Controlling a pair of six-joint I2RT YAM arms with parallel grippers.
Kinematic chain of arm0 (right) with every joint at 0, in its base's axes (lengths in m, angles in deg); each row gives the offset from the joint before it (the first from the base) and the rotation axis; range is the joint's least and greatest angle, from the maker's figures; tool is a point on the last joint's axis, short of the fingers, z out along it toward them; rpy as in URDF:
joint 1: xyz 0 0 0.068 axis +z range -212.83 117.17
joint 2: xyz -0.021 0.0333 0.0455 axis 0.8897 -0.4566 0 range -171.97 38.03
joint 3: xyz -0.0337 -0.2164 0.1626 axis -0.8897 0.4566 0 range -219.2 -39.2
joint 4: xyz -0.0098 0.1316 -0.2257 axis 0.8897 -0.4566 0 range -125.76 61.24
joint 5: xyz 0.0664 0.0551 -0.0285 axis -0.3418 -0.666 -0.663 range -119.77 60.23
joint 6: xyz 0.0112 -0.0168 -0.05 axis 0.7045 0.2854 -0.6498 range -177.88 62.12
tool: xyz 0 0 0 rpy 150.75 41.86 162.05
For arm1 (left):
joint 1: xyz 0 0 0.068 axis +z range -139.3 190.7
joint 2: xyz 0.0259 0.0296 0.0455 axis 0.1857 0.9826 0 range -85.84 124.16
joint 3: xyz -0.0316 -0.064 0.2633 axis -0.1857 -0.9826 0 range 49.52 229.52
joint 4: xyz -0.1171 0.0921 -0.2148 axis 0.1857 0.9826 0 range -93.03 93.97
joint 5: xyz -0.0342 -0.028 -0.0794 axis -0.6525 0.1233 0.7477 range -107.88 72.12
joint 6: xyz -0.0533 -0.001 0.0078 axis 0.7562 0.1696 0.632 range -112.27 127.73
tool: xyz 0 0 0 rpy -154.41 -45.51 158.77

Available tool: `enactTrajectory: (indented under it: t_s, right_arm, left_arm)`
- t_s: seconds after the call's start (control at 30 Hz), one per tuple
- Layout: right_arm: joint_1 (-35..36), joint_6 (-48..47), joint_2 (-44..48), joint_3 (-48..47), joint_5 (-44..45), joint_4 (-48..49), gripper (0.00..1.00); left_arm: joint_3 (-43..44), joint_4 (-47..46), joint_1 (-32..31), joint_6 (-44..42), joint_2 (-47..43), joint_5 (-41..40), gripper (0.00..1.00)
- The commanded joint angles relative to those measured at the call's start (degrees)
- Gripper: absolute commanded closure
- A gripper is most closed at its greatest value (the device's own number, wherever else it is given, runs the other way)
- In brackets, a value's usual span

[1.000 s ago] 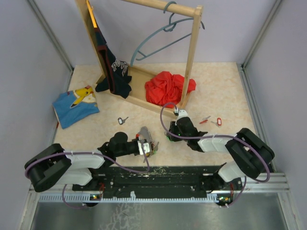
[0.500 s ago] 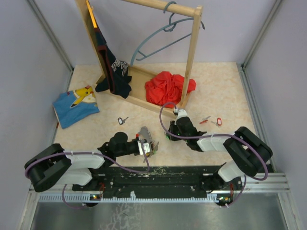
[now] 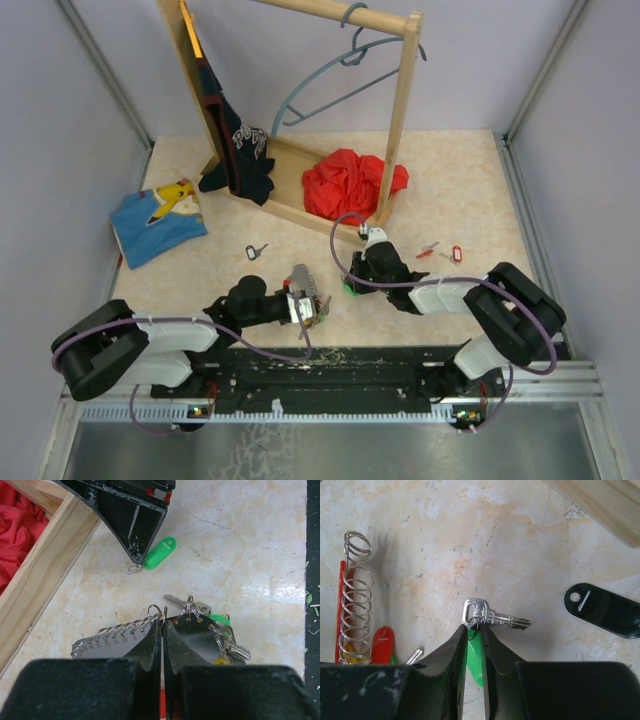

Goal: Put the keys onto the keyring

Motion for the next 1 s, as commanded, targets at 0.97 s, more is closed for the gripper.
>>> enactTrajectory:
  t_s: [0.97]
  right_arm:
    - [-0.6,-22.7,11.6,-3.1,-8.6,-6.1,1.0]
  left_arm:
    - [0.4,-1.0,-0.4,3.6,-3.4,-2.4,1.0]
